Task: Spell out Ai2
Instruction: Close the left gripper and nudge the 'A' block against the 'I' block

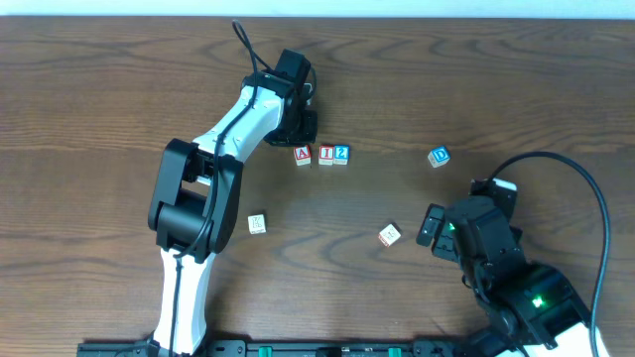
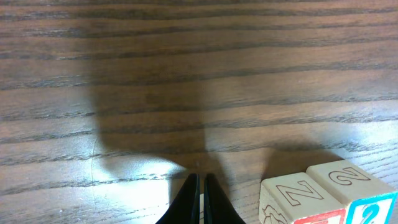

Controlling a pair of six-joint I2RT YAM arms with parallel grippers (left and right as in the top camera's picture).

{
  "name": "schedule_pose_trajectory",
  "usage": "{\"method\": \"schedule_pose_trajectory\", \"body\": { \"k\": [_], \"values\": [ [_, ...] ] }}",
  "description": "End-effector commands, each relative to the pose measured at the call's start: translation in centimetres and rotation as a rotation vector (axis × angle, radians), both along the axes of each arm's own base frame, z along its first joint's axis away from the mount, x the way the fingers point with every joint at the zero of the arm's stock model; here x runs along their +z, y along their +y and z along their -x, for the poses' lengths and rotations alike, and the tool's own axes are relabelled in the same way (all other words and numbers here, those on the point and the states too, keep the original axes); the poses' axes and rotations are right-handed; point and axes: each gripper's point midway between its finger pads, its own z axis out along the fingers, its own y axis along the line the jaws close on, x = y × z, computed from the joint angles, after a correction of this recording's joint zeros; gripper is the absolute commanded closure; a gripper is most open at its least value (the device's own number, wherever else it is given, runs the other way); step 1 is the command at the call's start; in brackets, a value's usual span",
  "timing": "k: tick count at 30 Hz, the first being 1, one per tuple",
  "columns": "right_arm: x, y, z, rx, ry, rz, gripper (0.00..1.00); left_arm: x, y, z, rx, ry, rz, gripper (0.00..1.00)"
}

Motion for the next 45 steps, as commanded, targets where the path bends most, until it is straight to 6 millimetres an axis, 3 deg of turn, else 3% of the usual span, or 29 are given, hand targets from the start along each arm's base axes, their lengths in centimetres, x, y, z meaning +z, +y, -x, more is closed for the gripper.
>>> {"method": "schedule_pose_trajectory", "body": {
  "k": [1,8,15,25,45],
  "values": [
    [-0.1,0.0,0.1,-0.007,-0.003,0.0,0.01,0.0,-0.5,-0.1,-0.043,-0.009,0.003,0.94],
    [-0.1,0.0,0.1,-0.007,-0.003,0.0,0.01,0.0,-0.3,-0.6,-0.037,-0.03,-0.006,0.94],
    [-0.1,0.0,0.1,-0.007,-0.003,0.0,0.01,0.6,2.7,-2.5,0.096,-0.07,-0.104,0.94],
    [-0.1,0.0,0.1,-0.007,-0.003,0.0,0.01,0.3,4.0,-0.6,0.224,0.009,-0.188,0.95],
    [-0.1,0.0,0.1,-0.007,-0.003,0.0,0.01,0.2,2.2,0.9,0.213,0.041,-0.19,0.94]
  ]
}}
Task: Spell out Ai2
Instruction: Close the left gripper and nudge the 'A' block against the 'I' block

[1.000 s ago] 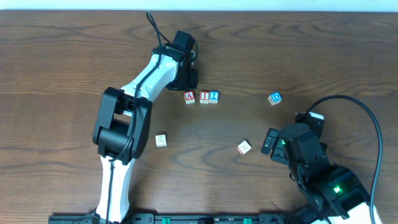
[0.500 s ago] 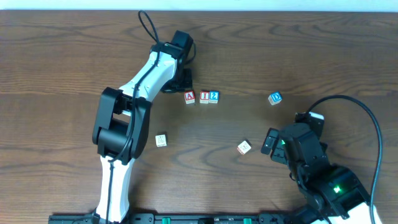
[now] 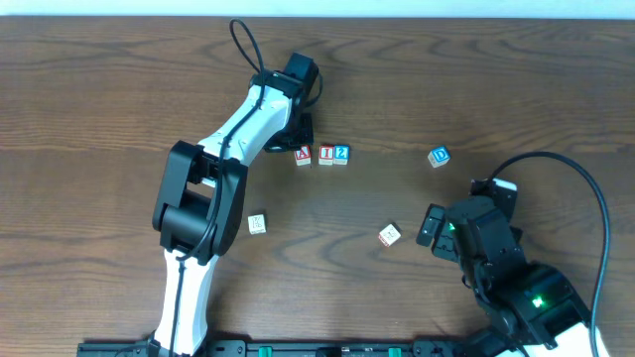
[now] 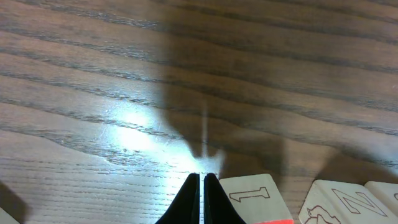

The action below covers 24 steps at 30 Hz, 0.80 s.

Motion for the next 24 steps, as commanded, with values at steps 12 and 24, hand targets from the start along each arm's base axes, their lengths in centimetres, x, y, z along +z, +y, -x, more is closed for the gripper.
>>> {"method": "schedule_pose_trajectory", "body": {
  "k": [12,24],
  "values": [
    [-0.1,0.0,0.1,-0.007,-0.003,0.0,0.01,0.1,-0.8,-0.1,0.001,0.005,0.027,0.94],
    [-0.1,0.0,0.1,-0.007,-0.003,0.0,0.01,0.0,-1.4,0.6,0.009,0.039,0.058,0.94]
  ]
}}
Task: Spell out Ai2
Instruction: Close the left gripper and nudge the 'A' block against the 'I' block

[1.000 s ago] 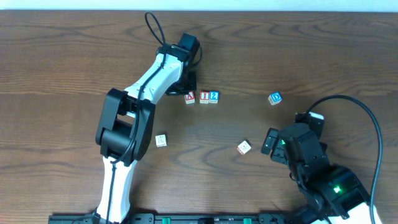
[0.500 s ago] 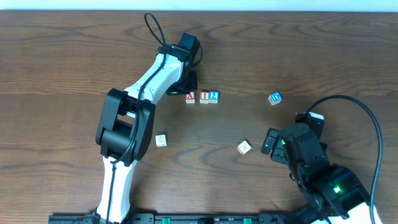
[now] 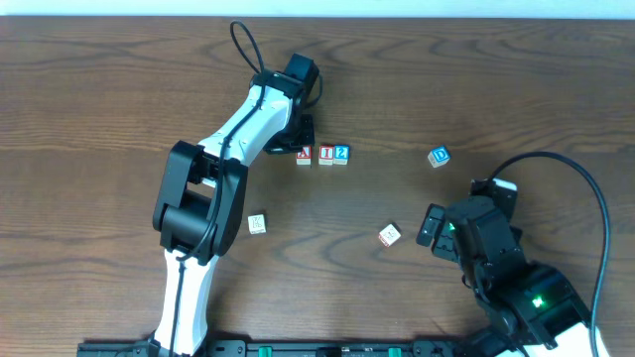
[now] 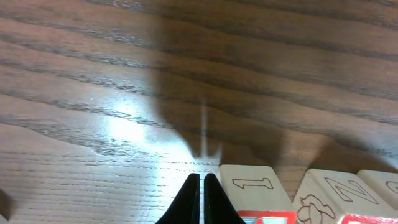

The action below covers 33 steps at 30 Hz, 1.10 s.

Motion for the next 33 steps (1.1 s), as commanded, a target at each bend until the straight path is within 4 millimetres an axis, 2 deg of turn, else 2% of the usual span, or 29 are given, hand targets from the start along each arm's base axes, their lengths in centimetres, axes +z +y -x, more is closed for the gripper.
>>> {"method": "schedule_pose_trajectory", "body": {
  "k": [1,20,33],
  "values": [
    [-0.06,-0.02,0.09,-0.007,-0.003,0.0,0.01,0.07,-0.86,-0.05,0.006,0.007,0.026,0.94],
    [-0.06,-0.02,0.09,-0.007,-0.004,0.0,0.01,0.22,-1.49,-0.99,0.002,-0.033,0.05,0.94],
    [-0.06,-0.02,0.09,-0.007,-0.003,0.0,0.01,0.04,-0.54,-0.03,0.035,0.005,0.005,0.94]
  ]
}}
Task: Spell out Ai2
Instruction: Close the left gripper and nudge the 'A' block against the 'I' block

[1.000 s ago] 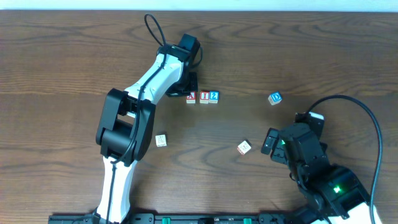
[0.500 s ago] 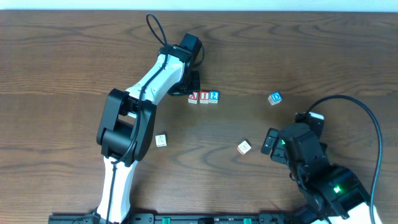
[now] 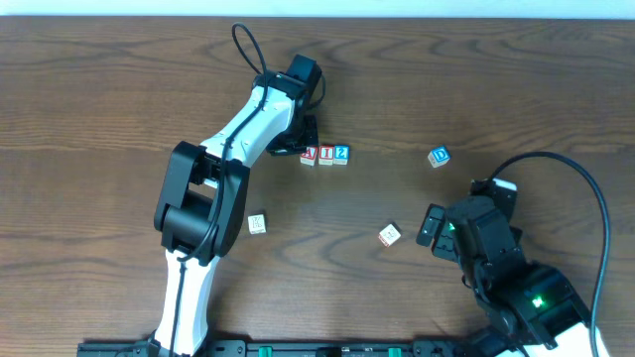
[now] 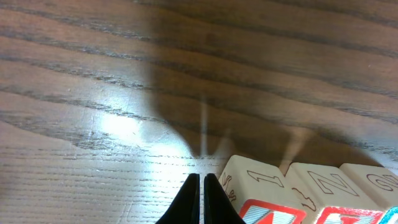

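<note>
Three small blocks stand in a touching row on the wood table: a red A block (image 3: 309, 155), a red I block (image 3: 325, 155) and a blue 2 block (image 3: 341, 154). My left gripper (image 3: 296, 149) is shut with nothing between its fingers, its tips (image 4: 200, 180) against the left side of the A block (image 4: 264, 193). In the left wrist view the I block (image 4: 329, 190) and the 2 block (image 4: 373, 186) follow to the right. My right gripper (image 3: 433, 226) rests near the front right; its jaws cannot be made out.
A blue D block (image 3: 439, 156) lies alone to the right of the row. Two pale blocks lie nearer the front, one (image 3: 389, 235) close to the right gripper, one (image 3: 257, 223) beside the left arm's base link.
The A block has shifted right, closing the gap to the I block; the row now touches. My shut left gripper moved right with it. The right arm is unchanged.
At first my shut left gripper was behind the row, with the A block apart from I and 2. Then it stood at the left side of the A block. Now the A block sits against the I block.
</note>
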Controlling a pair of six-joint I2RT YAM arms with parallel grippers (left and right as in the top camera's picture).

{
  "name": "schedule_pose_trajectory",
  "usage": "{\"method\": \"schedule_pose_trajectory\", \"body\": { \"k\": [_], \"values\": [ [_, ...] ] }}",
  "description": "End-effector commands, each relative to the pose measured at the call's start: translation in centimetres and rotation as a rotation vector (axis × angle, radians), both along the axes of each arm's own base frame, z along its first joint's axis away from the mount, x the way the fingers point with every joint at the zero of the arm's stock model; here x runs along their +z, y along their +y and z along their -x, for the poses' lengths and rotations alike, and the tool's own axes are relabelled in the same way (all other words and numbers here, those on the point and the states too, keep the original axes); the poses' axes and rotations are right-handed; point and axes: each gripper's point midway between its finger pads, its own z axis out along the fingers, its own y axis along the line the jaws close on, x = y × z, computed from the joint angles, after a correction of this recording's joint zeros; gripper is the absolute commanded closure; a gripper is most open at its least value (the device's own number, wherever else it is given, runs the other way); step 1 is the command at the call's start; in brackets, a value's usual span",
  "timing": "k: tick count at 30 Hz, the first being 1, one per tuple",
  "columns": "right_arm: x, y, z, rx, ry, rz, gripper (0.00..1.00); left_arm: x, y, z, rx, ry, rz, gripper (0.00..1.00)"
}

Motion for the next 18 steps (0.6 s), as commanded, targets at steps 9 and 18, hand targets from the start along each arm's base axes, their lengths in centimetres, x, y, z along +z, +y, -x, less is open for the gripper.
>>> {"method": "schedule_pose_trajectory", "body": {
  "k": [9,18],
  "values": [
    [-0.1,0.0,0.1,-0.007,-0.003,0.0,0.01,0.1,-0.4,-0.2,0.016,0.005,0.014,0.94],
    [-0.1,0.0,0.1,-0.007,-0.003,0.0,0.01,0.1,-1.3,-0.1,-0.002,-0.007,0.023,0.94]
  ]
}}
